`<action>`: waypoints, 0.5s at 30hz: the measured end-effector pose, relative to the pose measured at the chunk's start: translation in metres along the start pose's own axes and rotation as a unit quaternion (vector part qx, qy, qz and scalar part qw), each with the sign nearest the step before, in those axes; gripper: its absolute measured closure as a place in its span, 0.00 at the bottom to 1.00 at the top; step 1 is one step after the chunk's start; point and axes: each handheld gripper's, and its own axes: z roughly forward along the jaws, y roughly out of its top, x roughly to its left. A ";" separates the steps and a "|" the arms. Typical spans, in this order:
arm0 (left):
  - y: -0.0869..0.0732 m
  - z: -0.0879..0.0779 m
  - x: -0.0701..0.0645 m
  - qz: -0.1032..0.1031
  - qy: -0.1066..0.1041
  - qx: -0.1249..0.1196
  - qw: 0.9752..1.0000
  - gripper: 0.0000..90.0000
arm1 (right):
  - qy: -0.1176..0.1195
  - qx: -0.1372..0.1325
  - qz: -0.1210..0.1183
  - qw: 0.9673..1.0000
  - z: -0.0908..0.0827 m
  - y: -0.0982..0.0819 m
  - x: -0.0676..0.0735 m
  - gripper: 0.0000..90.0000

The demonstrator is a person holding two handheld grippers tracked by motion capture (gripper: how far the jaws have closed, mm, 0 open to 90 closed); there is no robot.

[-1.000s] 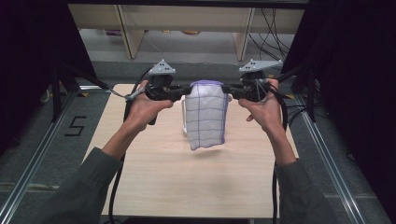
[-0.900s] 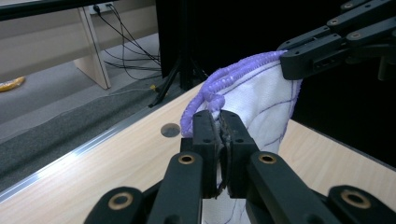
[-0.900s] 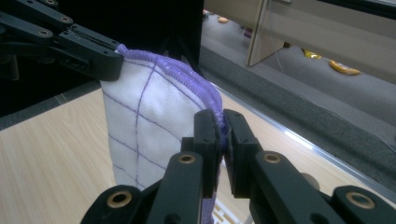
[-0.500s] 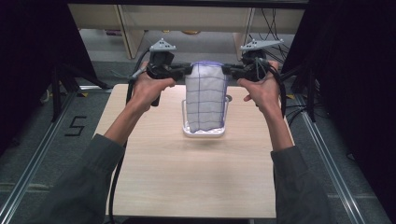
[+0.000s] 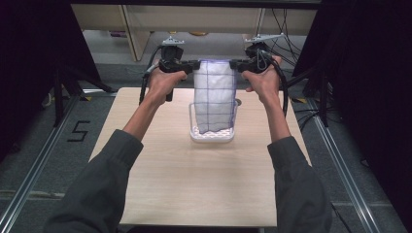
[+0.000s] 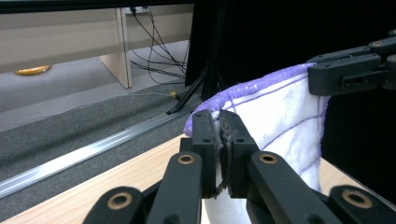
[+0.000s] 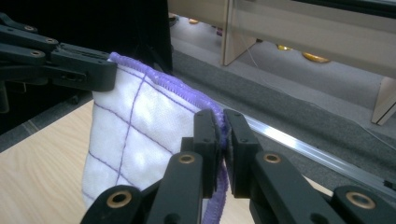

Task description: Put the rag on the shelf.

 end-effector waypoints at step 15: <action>-0.033 0.045 0.024 -0.021 0.012 0.034 0.999 0.94 | -0.021 0.053 0.028 0.998 0.059 -0.022 -0.023 0.94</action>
